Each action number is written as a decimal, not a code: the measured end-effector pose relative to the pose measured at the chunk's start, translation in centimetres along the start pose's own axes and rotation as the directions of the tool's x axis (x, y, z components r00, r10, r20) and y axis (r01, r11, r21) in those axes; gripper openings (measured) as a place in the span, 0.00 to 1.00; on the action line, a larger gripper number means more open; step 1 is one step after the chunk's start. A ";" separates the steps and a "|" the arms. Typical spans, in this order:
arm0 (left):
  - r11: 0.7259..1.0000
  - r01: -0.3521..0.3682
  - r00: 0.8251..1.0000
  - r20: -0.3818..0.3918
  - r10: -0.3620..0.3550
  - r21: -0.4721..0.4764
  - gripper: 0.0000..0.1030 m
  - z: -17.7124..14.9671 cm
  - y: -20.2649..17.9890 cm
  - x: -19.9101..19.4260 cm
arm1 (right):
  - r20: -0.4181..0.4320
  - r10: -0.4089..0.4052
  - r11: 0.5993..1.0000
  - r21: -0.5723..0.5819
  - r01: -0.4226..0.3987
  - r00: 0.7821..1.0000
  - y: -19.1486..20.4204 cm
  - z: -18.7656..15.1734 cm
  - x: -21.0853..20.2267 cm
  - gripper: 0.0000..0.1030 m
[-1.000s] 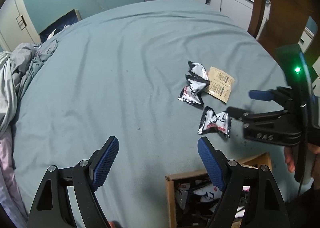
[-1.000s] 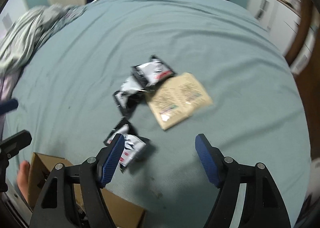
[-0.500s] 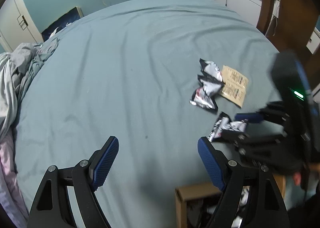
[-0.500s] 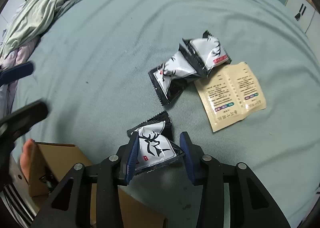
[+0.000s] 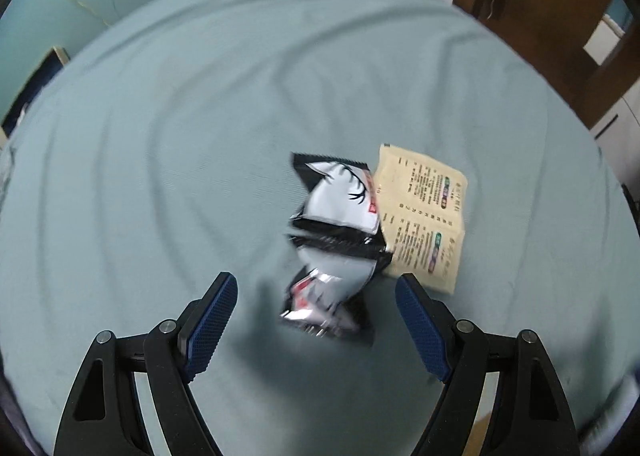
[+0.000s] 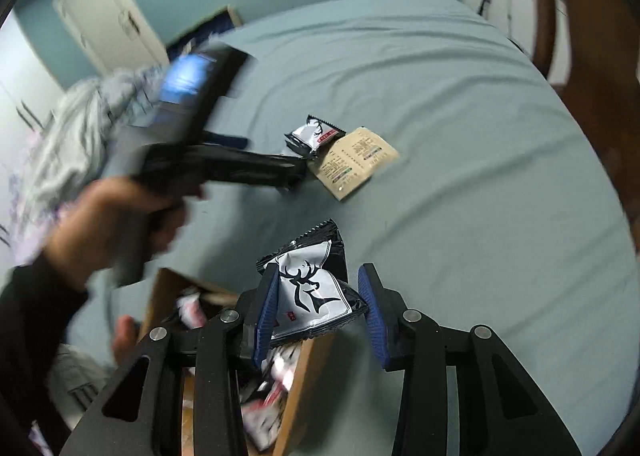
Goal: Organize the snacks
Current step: 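Grasp another white deer-print packet with the left tool while the right tool holds its packet, then carry both packets over the box and open both tools to drop them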
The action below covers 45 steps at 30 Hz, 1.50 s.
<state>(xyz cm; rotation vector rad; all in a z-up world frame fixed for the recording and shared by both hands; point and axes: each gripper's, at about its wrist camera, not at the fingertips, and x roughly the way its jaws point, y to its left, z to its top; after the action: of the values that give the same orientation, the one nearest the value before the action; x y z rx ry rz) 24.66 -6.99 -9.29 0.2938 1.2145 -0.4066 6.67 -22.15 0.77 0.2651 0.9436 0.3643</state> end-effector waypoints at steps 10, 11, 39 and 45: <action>0.997 -0.062 0.998 -0.026 0.063 0.044 0.41 -2.6 -2.0 -0.8 | 0.073 0.013 0.997 0.081 -0.019 0.997 -0.9 -4.8 -3.5 0.37; 0.996 -0.076 0.997 -0.019 0.076 0.042 0.41 -3.1 -2.0 -1.7 | 0.087 0.001 0.997 0.072 -0.007 0.996 -0.6 -4.7 -3.5 0.37; 0.973 -0.043 0.988 0.152 0.008 0.226 0.82 -18.7 -8.1 -15.9 | 0.074 -0.088 0.996 -0.008 0.088 0.993 2.2 -5.4 -2.8 0.37; 0.991 -0.102 0.977 0.197 0.084 0.084 0.83 -17.8 -4.9 -16.7 | 0.077 -0.076 0.996 -0.041 0.079 0.994 2.7 -5.5 -2.7 0.37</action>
<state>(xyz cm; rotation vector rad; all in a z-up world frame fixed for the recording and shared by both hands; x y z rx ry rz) 2.64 -1.26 0.71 0.3824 0.9896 -0.4018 0.22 -20.49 0.67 0.2005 0.8682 0.3015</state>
